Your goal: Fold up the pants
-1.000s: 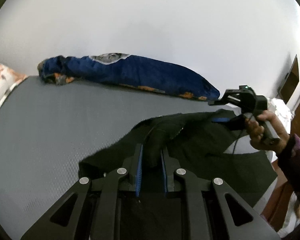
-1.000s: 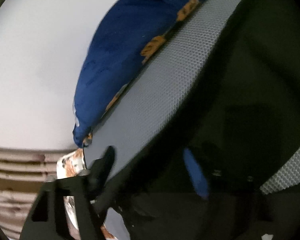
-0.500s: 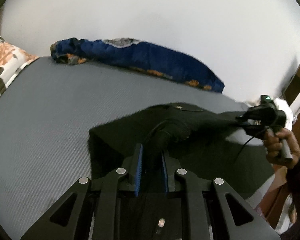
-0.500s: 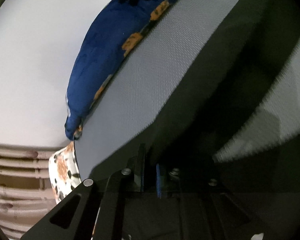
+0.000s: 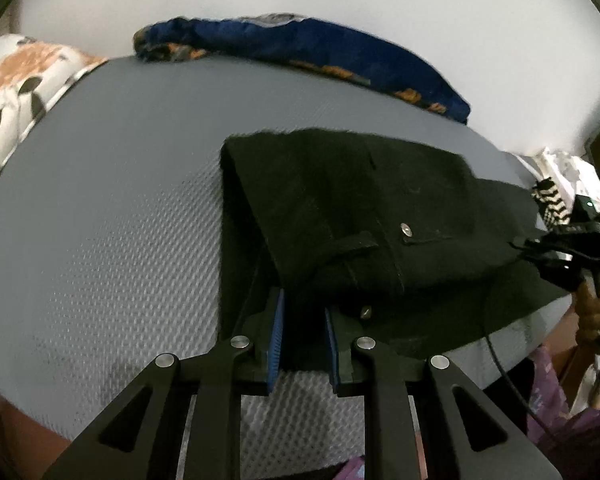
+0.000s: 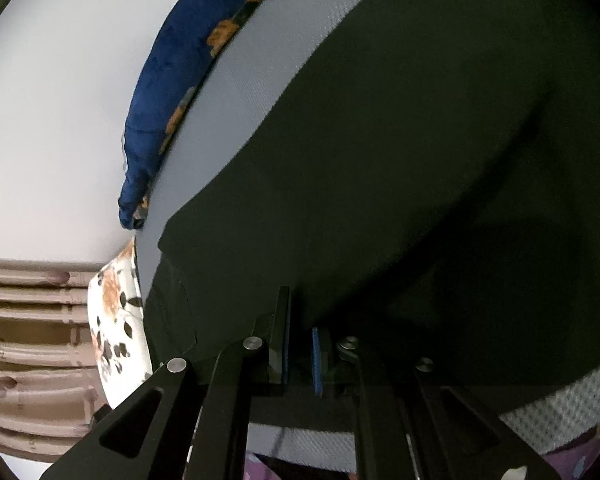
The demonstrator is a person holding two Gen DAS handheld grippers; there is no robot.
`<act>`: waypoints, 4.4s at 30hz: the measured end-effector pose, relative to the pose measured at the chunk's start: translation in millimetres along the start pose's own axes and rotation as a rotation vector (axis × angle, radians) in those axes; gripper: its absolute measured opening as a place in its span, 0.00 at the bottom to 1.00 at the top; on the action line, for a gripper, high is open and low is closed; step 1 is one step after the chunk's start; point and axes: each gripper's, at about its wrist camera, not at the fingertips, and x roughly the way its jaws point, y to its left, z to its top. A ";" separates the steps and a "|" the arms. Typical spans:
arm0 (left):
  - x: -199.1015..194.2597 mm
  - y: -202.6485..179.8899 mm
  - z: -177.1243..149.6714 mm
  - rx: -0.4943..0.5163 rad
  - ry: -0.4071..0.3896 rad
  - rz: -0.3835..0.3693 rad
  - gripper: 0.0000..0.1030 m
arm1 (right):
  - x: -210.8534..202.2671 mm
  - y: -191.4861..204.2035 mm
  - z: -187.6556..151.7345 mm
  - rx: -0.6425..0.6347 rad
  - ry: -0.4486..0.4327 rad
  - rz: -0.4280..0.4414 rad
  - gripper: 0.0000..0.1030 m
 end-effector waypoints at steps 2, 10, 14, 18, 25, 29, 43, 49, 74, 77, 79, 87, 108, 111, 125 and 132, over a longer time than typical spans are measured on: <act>1.7 -0.1 -6.5 0.002 0.010 0.019 0.19 | 1.4 -6.6 -7.7 0.012 0.005 -0.002 0.08; 3.9 3.9 -18.2 0.025 0.019 0.094 0.22 | 10.1 -23.9 -36.7 0.032 0.034 -0.020 0.08; 1.8 4.0 -22.3 0.041 0.044 0.146 0.27 | 11.5 -25.0 -36.6 0.025 0.031 -0.012 0.08; -18.5 15.4 -27.5 -0.005 0.028 0.219 0.60 | 11.8 -34.3 -35.7 0.049 0.033 0.064 0.12; -63.4 0.6 -8.1 -0.059 -0.050 0.106 0.61 | -6.4 -85.5 -27.0 0.267 -0.048 0.423 0.43; -52.9 -65.7 22.8 0.079 -0.073 -0.028 0.61 | -22.5 -99.5 -11.5 0.255 -0.112 0.468 0.52; 96.2 -318.0 -2.8 0.621 0.112 -0.378 0.61 | -66.2 -149.6 47.8 0.264 -0.284 0.578 0.57; 121.6 -330.0 -1.4 0.621 0.106 -0.381 0.61 | -79.6 -159.9 81.2 0.265 -0.297 0.572 0.60; 163.8 -393.3 0.7 0.753 0.054 -0.164 0.61 | -128.2 -141.4 91.9 0.472 -0.150 0.680 0.93; 164.4 -395.4 -1.1 0.759 0.037 -0.144 0.59 | -126.0 -149.0 93.4 0.537 -0.126 0.713 0.96; 162.3 -396.4 -2.2 0.756 0.011 -0.129 0.56 | -124.7 -153.8 95.2 0.604 -0.123 0.750 0.99; 158.8 -375.6 22.0 0.591 -0.040 -0.115 0.07 | -128.7 -159.7 96.0 0.601 -0.130 0.720 1.00; 143.9 -370.4 23.7 0.543 -0.010 -0.213 0.07 | -170.6 -208.9 73.7 0.490 -0.430 0.646 1.00; 149.4 -369.1 23.1 0.555 0.024 -0.227 0.07 | -220.2 -189.7 68.9 0.289 -0.542 0.466 1.00; 147.2 -363.9 35.6 0.478 0.076 -0.269 0.07 | -152.8 -251.9 31.5 0.554 -0.310 0.738 1.00; 142.4 -361.3 46.2 0.435 0.075 -0.290 0.07 | -115.6 -213.3 44.7 0.548 -0.217 0.830 1.00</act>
